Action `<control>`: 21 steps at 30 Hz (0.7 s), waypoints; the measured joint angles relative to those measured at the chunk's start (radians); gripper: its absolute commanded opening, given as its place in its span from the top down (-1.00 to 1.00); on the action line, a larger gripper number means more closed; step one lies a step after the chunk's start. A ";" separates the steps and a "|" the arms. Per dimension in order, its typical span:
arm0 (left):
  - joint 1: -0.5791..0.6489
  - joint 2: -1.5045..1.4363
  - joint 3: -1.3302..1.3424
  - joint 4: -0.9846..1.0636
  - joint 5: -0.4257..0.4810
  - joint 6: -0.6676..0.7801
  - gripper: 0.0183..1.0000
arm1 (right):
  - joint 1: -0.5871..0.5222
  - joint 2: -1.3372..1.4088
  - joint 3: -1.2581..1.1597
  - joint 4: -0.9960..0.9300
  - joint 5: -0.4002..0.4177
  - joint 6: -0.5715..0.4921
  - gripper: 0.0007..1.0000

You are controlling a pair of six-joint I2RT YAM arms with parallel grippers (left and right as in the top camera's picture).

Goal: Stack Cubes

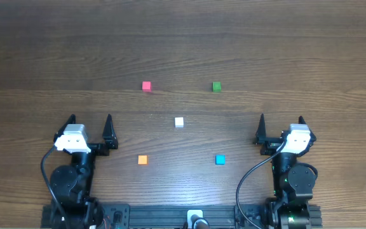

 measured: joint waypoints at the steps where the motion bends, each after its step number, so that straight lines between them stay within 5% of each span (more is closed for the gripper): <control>1: 0.000 0.000 0.000 0.000 0.000 0.000 -1.00 | 0.000 0.000 0.000 0.000 0.000 0.001 -0.99; 13: -0.016 0.103 0.040 -0.009 0.005 -0.050 -1.00 | 0.000 0.000 0.000 0.001 0.000 0.000 -0.98; 21: -0.058 0.675 0.583 -0.235 0.127 -0.131 -1.00 | 0.000 -0.005 -0.001 0.003 -0.003 0.000 -0.99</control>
